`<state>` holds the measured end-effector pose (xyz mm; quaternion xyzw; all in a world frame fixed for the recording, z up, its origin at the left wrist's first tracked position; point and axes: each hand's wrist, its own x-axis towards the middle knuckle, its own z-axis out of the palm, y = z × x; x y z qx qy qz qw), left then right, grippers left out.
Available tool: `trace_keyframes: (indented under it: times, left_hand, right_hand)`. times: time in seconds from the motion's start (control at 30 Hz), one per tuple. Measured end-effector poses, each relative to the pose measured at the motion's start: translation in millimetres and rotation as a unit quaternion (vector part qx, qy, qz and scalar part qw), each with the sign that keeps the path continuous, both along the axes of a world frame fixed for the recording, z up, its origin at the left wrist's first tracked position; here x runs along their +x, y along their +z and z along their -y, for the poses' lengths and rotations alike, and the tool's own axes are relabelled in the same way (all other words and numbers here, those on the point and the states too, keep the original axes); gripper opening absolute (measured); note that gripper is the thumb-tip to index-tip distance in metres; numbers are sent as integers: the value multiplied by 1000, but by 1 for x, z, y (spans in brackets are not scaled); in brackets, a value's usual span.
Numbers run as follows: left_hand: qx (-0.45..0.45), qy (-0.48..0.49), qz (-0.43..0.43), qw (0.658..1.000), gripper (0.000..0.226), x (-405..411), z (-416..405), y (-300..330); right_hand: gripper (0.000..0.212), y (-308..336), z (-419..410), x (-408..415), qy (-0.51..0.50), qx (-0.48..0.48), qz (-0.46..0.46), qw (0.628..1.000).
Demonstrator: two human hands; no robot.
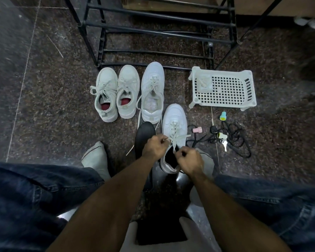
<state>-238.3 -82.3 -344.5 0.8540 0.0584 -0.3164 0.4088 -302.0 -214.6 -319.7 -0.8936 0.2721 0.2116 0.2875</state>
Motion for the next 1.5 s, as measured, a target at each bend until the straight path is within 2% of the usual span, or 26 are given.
trace_keyframes:
  times: [0.07, 0.1, 0.2, 0.3, 0.4, 0.5, 0.63, 0.73, 0.83, 0.97, 1.07, 1.13, 1.2, 1.3, 1.43, 1.5]
  left_hand:
    - [0, -9, 4, 1000, 29, 1, 6, 2]
    - [1, -12, 7, 1000, 31, 2, 7, 2]
    - [13, -46, 15, 999, 27, 4, 6, 2]
    - [23, -60, 13, 998, 16, 5, 4, 2]
    - [30, -58, 11, 998, 12, 5, 4, 3]
    - [38, -63, -5, 997, 4, 5, 6, 6]
    - [14, -83, -47, 995, 22, 11, 4, 10]
    - [-67, -52, -76, 993, 8, 19, 1, 18]
    - [-121, -21, -106, 987, 6, 24, -6, 29]
    - [-171, 63, -154, 971, 15, 21, -14, 30]
    - [-207, 153, -173, 951, 11, 14, -8, 26]
    - [-180, 175, -163, 954, 19, 13, -3, 23]
    - [-124, 143, -117, 975, 30, 14, 0, 13]
    - [-45, 33, -57, 997, 16, 17, 5, 5]
    - [-24, -46, -40, 998, 11, 19, 19, 10]
    - [-36, -38, -34, 998, 26, 20, 23, 9]
  right_hand:
    - [17, -4, 7, 5, -82, -3, 39, 996]
    - [19, -5, 10, 8, -88, 7, 45, 995]
    - [30, -11, 16, 18, 15, 49, 57, 997]
    - [38, -14, 16, 26, 124, 0, 49, 991]
    - [28, -14, 15, 31, 145, -27, 64, 987]
    - [20, -12, 18, 37, 144, -5, 59, 988]
    - [8, -9, 25, 46, 138, -4, 4, 990]
    - [1, -9, 21, 49, 150, -28, -30, 988]
    - [8, -8, 17, 50, 149, -49, -28, 987]
    - [10, -6, 18, 53, 142, -32, -36, 989]
    - [5, -5, 17, 54, 136, -27, -37, 990]
    - [6, -6, 20, 54, 125, 1, -35, 992]
    - [13, -7, 28, 54, 87, 70, -40, 993]
    - [27, 1, 38, 58, 26, 164, -47, 985]
    - [17, 14, 42, 70, 20, 216, -82, 973]
    - [13, 18, 43, 74, 23, 225, -114, 967]
